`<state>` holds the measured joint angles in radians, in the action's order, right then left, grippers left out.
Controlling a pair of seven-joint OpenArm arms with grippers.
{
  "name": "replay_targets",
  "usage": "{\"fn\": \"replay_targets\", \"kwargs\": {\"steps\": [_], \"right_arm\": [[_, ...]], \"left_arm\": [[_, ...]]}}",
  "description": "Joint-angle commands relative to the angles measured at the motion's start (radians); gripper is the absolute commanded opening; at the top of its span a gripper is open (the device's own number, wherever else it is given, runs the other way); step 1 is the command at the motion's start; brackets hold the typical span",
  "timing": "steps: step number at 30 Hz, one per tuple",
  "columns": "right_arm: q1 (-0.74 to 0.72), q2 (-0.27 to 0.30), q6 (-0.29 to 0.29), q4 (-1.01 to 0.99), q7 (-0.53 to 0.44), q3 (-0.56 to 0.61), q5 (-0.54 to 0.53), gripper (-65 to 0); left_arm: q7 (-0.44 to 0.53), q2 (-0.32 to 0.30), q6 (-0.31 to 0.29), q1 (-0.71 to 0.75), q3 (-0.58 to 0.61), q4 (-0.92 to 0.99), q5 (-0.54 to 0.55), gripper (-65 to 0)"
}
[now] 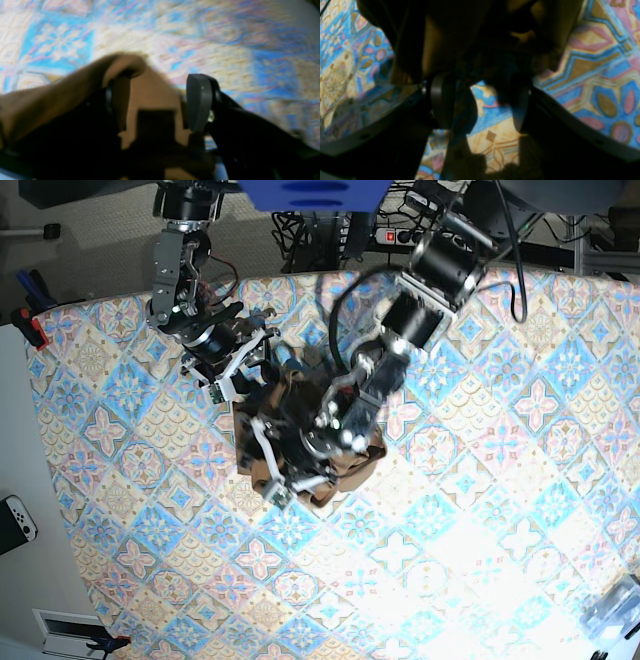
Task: Layout the t-shirt on the table in an organized manner, then fold the t-shirt properly
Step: 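Fold the lifted end with the left gripper over toward the right gripper, then press and tuck the bundled shirt with both grippers into a compact pile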
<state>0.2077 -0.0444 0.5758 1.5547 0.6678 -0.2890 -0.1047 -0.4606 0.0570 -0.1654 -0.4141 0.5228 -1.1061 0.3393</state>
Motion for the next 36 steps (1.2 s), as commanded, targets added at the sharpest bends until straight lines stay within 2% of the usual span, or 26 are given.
{"fn": "replay_targets", "kwargs": {"steps": [1,3,7,12,15,17,20,22,24,26,27,28,33,36], "right_arm": [[-0.007,0.004,0.005,0.016,-0.021,-0.002,-0.019,-31.6],[0.009,0.004,0.005,0.016,-0.021,-0.002,-0.019,-31.6],[0.009,0.004,0.005,0.017,-0.023,-0.002,-0.019,-31.6],[0.011,0.004,0.005,0.017,-0.023,-0.002,-0.019,-31.6],[0.008,0.004,0.005,0.017,-0.023,-0.002,-0.019,-31.6],[0.008,0.004,0.005,0.017,-0.023,-0.002,-0.019,-31.6],[0.008,0.004,0.005,0.013,-0.023,-0.002,-0.019,-31.6],[0.008,0.004,0.005,-0.006,-0.023,-0.002,-0.019,-31.6],[0.008,0.004,0.005,-0.036,-0.023,-0.002,-0.019,-31.6],[0.008,0.004,0.005,-0.069,-0.023,-0.002,-0.019,-31.6],[0.008,0.004,0.005,-0.082,-0.023,0.000,-0.019,-31.6],[0.008,0.004,0.005,-0.092,-0.023,0.003,-0.019,-31.6],[0.008,0.004,0.005,-0.107,-0.023,0.004,-0.019,-31.6],[0.008,0.004,0.005,-0.109,-0.023,0.006,-0.019,-31.6]], "left_arm": [[0.027,0.037,-0.001,-0.065,-0.002,0.024,0.007,-30.0],[0.027,0.060,-0.001,-0.090,-0.002,0.070,0.007,-30.0],[0.030,0.100,-0.003,-0.116,0.000,0.021,0.007,-30.0],[0.030,0.100,-0.003,-0.114,0.000,-0.079,0.008,-30.0],[0.027,0.100,-0.003,-0.050,-0.007,-0.208,0.007,-30.1],[-0.011,0.053,0.002,0.001,-0.007,-0.343,0.004,-30.1],[-0.146,-0.050,0.007,0.087,-0.011,-0.547,0.004,-30.1],[-0.194,-0.102,0.056,0.157,-0.043,-0.647,0.002,-30.6],[-0.200,-0.127,0.120,0.229,-0.091,-0.721,0.001,-35.9],[-0.198,-0.148,0.166,0.281,-0.146,-0.767,0.001,-49.8],[-0.198,-0.150,0.183,0.297,-0.169,-0.770,0.001,-59.6],[-0.198,-0.150,0.195,0.304,-0.188,-0.770,0.001,-65.0],[-0.197,-0.145,0.211,0.297,-0.234,-0.687,0.007,-65.0],[-0.197,-0.116,0.235,0.286,-0.254,-0.675,0.001,-65.0]]}}
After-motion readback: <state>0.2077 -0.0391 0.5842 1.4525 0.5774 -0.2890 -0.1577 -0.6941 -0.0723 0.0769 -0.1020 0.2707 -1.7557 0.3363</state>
